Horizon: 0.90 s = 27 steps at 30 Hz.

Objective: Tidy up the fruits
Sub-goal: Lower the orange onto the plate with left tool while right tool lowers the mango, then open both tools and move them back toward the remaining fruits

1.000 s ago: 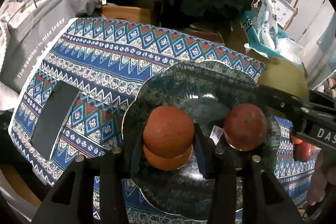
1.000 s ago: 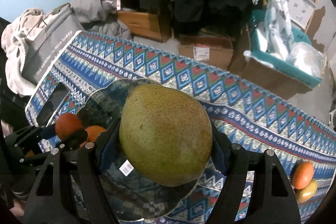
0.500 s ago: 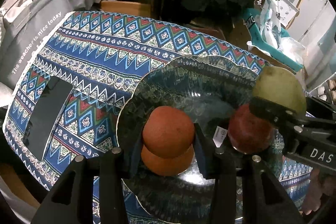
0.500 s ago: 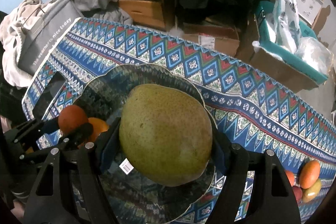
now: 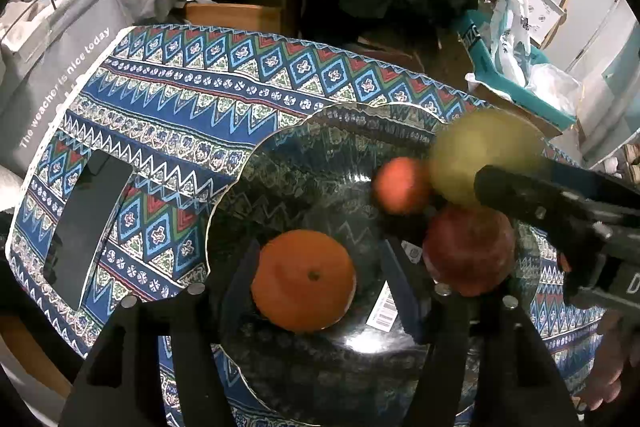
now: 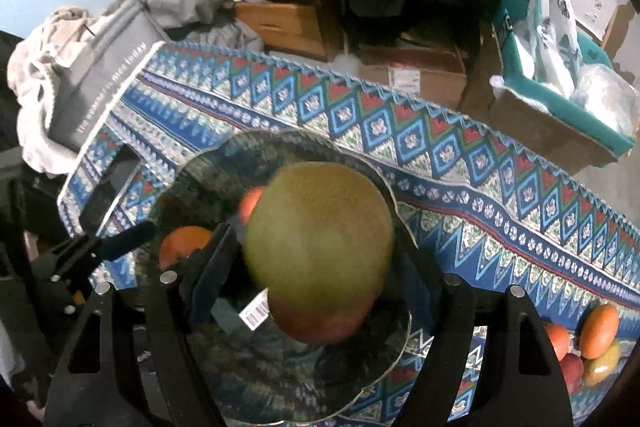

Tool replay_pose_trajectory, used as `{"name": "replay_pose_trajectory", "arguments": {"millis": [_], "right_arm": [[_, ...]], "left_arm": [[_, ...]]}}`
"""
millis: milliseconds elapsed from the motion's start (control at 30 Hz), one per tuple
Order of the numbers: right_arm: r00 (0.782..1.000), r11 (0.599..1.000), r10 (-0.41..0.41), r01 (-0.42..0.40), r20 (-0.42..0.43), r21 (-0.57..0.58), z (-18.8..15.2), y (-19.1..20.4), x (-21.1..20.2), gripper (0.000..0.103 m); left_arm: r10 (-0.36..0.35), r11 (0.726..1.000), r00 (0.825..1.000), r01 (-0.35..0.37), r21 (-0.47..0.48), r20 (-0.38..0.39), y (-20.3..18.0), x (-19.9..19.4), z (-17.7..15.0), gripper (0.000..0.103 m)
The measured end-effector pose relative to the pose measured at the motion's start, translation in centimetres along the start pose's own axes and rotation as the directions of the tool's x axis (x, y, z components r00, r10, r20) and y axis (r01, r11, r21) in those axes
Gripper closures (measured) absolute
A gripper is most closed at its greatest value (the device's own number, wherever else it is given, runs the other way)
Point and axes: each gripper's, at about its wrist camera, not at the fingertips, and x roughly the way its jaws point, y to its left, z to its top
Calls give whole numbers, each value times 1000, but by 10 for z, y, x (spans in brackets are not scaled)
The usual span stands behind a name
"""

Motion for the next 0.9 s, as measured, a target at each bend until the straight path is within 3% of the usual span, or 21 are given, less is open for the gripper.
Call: {"name": "replay_pose_trajectory", "arguments": {"millis": [733, 900], "right_arm": [[998, 998, -45, 44, 34, 45, -7, -19, -27, 23], [994, 995, -90, 87, 65, 49, -14, -27, -44, 21]], "left_arm": [[11, 1000, 1000, -11, 23, 16, -7, -19, -5, 38], [14, 999, 999, -15, 38, 36, -14, -30, -6, 33]]}}
